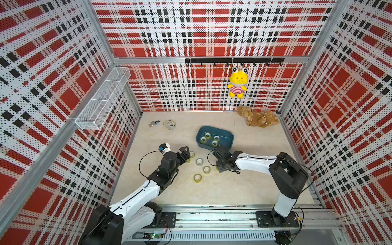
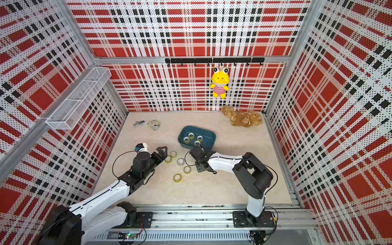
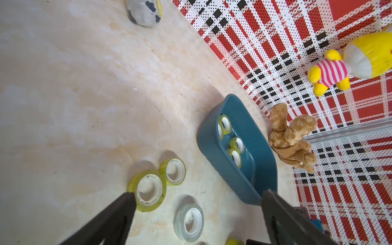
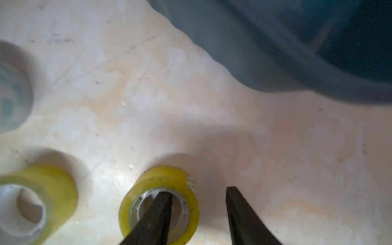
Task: Put the transparent tape into the storage box
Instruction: Pick up the tape at the center of the board.
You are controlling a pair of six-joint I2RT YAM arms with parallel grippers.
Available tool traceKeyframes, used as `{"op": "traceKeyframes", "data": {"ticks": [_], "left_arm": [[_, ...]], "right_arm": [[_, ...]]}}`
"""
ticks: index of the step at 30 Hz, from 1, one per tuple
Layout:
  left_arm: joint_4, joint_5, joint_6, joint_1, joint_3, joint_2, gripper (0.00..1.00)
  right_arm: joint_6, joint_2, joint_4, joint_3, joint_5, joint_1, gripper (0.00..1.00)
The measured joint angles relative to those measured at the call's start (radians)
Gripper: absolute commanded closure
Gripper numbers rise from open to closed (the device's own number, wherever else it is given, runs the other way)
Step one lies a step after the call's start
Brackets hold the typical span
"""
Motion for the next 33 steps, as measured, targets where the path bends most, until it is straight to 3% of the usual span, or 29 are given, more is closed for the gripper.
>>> {"op": "traceKeyframes", "data": {"ticks": [7,17,20,28,33], "left_arm": [[0.000,-0.027,-0.003,-0.068,0.029,0.043,0.01],[0.002,-0.054,-0.003,-0.123,0.073,0.094,0.01],[0.002,-0.060,-0.003,-0.124,0.073,0.094,0.01],[0.001,-0.069,-0.003,-0.124,0.073,0.094,0.01],[0.001,-0.072,-0.003,-0.129,0.073,0.094,0.00]], "right_arm": [[0.000,-0.108,-0.009,-0.101,-0.010,-0.043,0.51],[0.000,-0.087,0.033,-0.114,-0.045,-0.047,0.54],[0.002,-0.071,0.043,-0.105,-0.050,-0.047,0.60],[0.010,-0.092,0.064,-0.125,-0.037,-0.046,0.99],[-0.002,-0.163,0.011,-0.158,-0.024,-0.046,1.00]]}}
